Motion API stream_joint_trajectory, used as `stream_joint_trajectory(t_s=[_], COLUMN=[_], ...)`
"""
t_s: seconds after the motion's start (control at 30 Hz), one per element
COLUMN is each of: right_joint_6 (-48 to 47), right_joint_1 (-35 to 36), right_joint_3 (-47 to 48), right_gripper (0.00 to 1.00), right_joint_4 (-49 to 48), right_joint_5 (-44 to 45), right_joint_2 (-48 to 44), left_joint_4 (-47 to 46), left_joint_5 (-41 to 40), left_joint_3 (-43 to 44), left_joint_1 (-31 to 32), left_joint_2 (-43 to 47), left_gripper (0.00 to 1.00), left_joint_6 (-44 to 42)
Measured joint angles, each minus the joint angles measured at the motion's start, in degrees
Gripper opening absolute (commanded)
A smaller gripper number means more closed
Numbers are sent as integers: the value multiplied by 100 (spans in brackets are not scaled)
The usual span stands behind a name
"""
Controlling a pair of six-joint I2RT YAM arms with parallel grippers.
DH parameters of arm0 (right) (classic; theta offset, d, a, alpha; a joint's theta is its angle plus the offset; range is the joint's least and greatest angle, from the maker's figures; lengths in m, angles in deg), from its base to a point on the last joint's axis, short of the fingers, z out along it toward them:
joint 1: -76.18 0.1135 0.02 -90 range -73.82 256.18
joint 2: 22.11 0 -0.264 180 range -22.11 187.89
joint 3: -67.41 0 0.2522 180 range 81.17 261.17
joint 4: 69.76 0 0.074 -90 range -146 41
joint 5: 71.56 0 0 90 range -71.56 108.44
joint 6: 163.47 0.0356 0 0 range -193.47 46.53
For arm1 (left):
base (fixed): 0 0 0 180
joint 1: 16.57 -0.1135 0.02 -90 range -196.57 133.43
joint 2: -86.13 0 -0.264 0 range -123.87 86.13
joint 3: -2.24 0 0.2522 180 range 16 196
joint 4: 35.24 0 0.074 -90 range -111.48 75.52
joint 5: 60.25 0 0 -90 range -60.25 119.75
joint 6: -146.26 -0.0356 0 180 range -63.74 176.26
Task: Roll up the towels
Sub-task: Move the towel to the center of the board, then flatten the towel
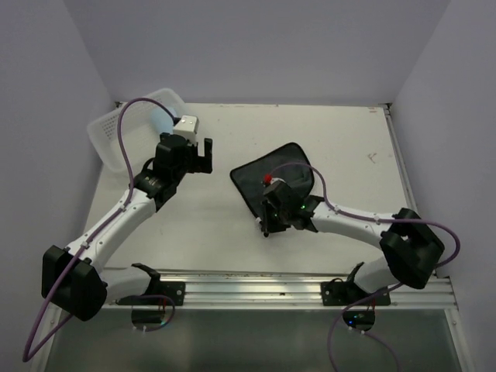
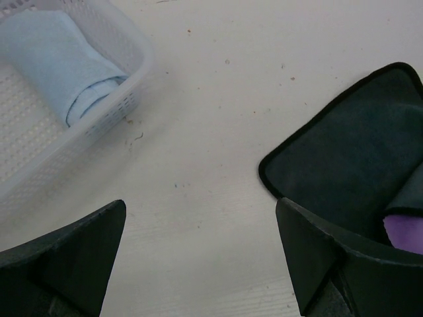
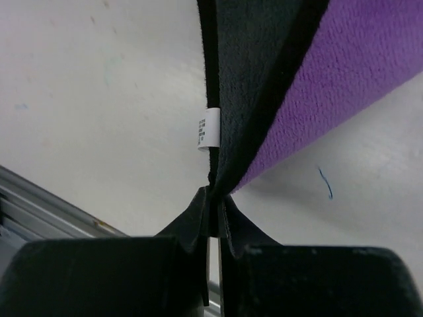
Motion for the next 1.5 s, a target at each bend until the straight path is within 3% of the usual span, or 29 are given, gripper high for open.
stream_joint_trajectory(t_s=[0.17, 0.37, 0.53, 0.73, 1.0, 1.3, 1.5], right_joint_6=[229, 726, 970, 1016, 1836, 1956, 1718], right_joint_1=[293, 330, 332, 334, 55, -1917, -2450], right_joint_3=[-1226, -2472, -2667, -1770, -1287, -1515, -1519], right_gripper=[4, 44, 54, 53, 60, 48, 48], right_joint_4=[-11, -96, 522, 1563, 1971, 1246, 767], right_joint_5=[-13, -11, 44, 931, 2800, 1993, 1311], right_joint_2=[-1174, -2815, -3899, -4719, -4175, -3370, -3213], left_joint_4=[4, 9, 11, -13, -2, -319, -713], left_joint_5=[-68, 0, 393, 1165, 1770, 2124, 2920], left_joint_3=[0, 0, 0, 0, 518, 3108, 3860], left_joint_1=[2, 0, 0, 0, 37, 455, 455], left_joint_2=[0, -149, -389, -804, -1751, -3807, -4874], left_gripper=[100, 100, 100, 100, 100, 100, 100], left_joint_6=[-13, -9, 46, 223, 815, 518, -306])
